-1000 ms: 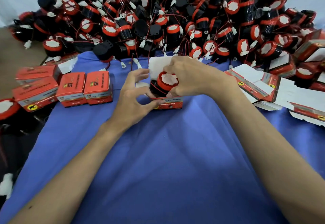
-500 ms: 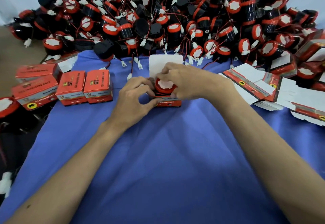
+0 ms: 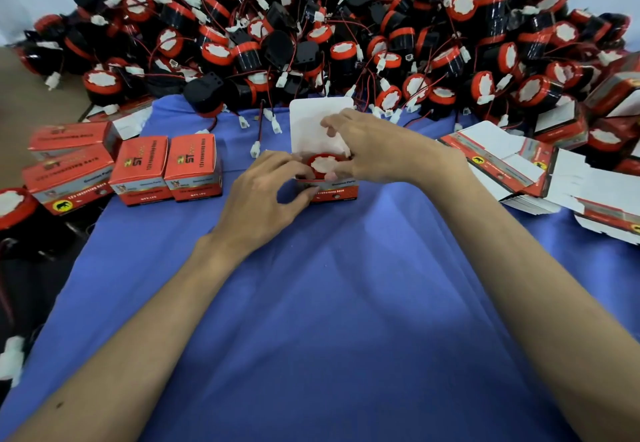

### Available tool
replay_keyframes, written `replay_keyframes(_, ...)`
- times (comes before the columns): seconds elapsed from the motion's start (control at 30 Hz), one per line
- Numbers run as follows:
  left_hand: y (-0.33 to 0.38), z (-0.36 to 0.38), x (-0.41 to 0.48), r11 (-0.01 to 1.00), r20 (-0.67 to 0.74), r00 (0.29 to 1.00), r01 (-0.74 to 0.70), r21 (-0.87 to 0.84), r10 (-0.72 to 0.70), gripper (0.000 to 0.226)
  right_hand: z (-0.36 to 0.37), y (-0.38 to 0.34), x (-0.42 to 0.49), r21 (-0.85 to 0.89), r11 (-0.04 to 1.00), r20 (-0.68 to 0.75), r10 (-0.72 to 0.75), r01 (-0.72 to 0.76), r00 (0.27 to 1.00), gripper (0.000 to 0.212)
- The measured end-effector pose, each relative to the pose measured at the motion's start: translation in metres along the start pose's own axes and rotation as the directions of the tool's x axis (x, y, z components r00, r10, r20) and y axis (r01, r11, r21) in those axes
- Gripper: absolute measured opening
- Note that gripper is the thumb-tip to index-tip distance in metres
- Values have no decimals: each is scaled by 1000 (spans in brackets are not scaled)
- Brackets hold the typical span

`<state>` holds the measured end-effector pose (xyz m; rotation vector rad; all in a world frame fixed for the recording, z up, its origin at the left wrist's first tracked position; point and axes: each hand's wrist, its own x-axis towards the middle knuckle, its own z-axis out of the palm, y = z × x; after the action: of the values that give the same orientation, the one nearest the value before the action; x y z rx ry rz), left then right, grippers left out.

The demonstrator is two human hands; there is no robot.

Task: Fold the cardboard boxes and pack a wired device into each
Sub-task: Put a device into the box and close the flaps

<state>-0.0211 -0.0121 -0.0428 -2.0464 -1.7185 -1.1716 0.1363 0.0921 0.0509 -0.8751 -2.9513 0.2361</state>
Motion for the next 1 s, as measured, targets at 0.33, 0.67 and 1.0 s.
replay_keyframes(0.33,3,0,-1,999,22,999,-38,5,38,11,1,14,2,92,996,-195,16,2,981,43)
replay_keyframes(0.67,5,-3,2,998,55,997,-58,-32,60,11,5,15,6,129,986,-236,134,-105,963,51)
replay_keyframes(1.0,9,-1,3,995,64,997,44,-92,-38,7,5,13,6,81,996,-302,56,-33,952,33)
